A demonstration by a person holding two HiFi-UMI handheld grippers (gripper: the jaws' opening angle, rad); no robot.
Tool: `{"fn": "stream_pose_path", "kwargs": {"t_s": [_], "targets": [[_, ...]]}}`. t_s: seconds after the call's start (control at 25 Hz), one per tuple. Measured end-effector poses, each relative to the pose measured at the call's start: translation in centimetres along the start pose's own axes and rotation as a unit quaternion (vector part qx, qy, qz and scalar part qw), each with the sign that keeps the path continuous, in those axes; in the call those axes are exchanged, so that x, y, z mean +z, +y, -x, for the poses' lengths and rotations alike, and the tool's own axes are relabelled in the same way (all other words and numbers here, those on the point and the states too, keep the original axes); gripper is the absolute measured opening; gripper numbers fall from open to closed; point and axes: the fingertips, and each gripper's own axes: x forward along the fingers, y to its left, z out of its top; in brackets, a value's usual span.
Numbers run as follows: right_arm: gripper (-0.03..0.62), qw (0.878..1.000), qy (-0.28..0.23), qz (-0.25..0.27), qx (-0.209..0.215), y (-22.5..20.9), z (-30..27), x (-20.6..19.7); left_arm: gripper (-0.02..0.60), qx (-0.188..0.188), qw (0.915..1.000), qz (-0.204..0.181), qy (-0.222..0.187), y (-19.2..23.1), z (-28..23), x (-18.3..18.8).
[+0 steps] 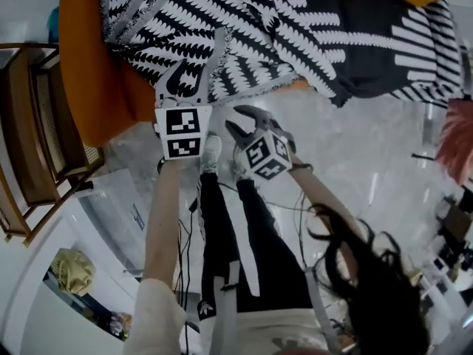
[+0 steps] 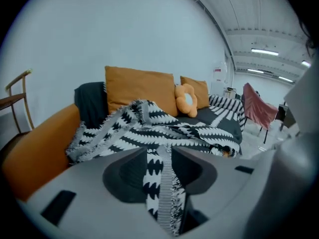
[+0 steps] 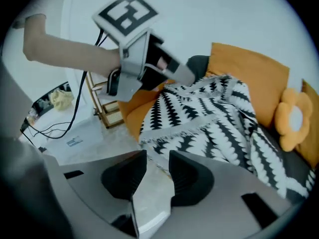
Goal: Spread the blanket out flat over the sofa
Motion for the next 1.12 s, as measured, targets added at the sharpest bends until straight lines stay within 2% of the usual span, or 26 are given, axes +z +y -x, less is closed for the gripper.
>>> {"fn": "stream_pose_path", "kwargs": {"t_s": [0.12,0.2,0.32,0.44,0.48,0.56,0.68,0.8,0.92,1.04,1.12], "targets": [[0.118,0.998,-0.001,-0.041,-0.057,-6.7,3.0,-1.7,0.130,-0.006,0.9990,0.017,0.041,-3.1,-4.9,-1.2],[0.118,0.995,-0.002,-0.062,-0.084,-9.7,4.2,-2.9,0.130,-0.004,0.9976,0.022,0.066,-4.3,-7.8,-1.8],[0.118,0.991,-0.006,-0.074,-0.109,-11.8,5.4,-4.3,0.133,0.028,0.9944,-0.012,0.101,-4.5,-11.1,-2.8],[0.118,0.989,-0.010,-0.086,-0.117,-12.2,6.2,-5.6,0.132,0.072,0.9848,-0.033,0.154,-3.4,-12.9,-5.2],[0.118,0.989,-0.011,-0.092,-0.116,-12.1,6.2,-6.1,0.118,0.082,0.9822,-0.038,0.164,-3.0,-13.0,-5.9],[0.118,0.989,-0.015,-0.101,-0.111,-12.0,6.1,-6.9,0.012,0.102,0.9813,-0.032,0.160,-2.3,-12.6,-6.0],[0.118,0.989,-0.020,-0.099,-0.105,-11.7,7.3,-7.4,0.011,0.120,0.9840,0.031,0.127,-2.0,-9.8,-5.1],[0.118,0.990,-0.027,-0.093,-0.103,-11.4,9.0,-6.5,0.011,0.157,0.9795,0.095,0.082,-0.8,-4.2,-4.1],[0.117,0.993,-0.032,-0.083,-0.082,-10.1,7.9,-4.1,0.009,0.219,0.9620,0.154,0.051,3.2,3.2,-6.4],[0.117,0.995,-0.033,-0.060,-0.067,-9.3,6.4,-1.8,0.010,0.271,0.9398,0.201,0.055,6.2,9.5,-10.5],[0.117,0.996,-0.036,-0.048,-0.062,-9.2,5.7,-0.7,0.009,0.292,0.9282,0.222,0.065,7.3,12.2,-13.1]]}}
